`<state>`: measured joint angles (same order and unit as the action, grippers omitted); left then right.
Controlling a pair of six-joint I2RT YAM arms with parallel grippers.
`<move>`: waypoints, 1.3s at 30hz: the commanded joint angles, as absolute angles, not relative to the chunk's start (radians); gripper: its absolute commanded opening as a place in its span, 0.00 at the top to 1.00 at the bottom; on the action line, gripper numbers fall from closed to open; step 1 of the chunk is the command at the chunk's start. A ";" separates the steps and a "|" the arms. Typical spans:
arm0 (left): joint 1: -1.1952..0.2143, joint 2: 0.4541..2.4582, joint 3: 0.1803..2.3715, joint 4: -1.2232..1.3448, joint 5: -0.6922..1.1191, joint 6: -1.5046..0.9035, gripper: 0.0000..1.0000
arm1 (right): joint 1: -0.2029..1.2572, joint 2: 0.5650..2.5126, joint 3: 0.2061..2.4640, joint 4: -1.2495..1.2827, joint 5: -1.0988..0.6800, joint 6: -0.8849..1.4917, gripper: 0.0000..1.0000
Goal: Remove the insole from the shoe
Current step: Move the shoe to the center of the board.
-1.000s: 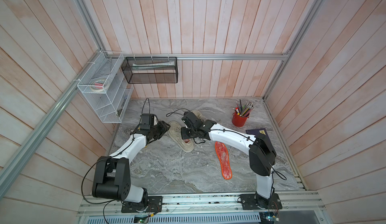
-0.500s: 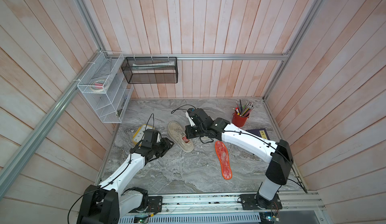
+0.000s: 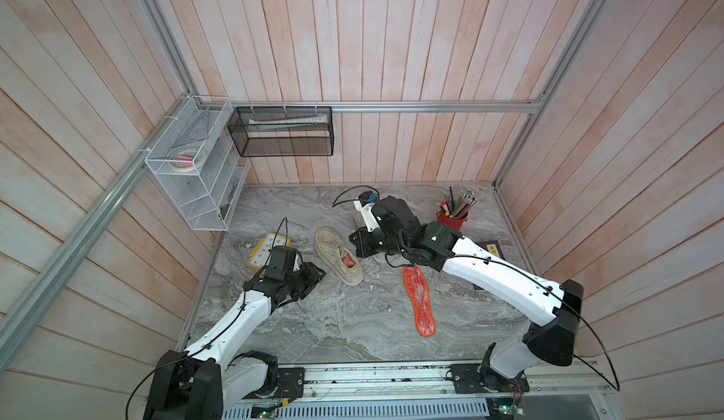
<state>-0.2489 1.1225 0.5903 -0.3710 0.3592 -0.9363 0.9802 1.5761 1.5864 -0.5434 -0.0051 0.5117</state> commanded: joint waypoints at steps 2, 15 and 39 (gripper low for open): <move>-0.250 1.142 0.592 -0.364 0.357 -0.934 0.44 | 0.986 1.557 1.584 -0.471 0.021 0.474 1.00; -0.249 0.848 0.674 -0.838 -0.137 -1.243 0.49 | 1.013 1.941 1.814 -0.336 -0.157 0.458 1.00; -0.335 1.054 0.690 -0.401 0.345 -0.536 0.39 | 0.928 1.840 1.788 -0.588 0.051 0.480 0.45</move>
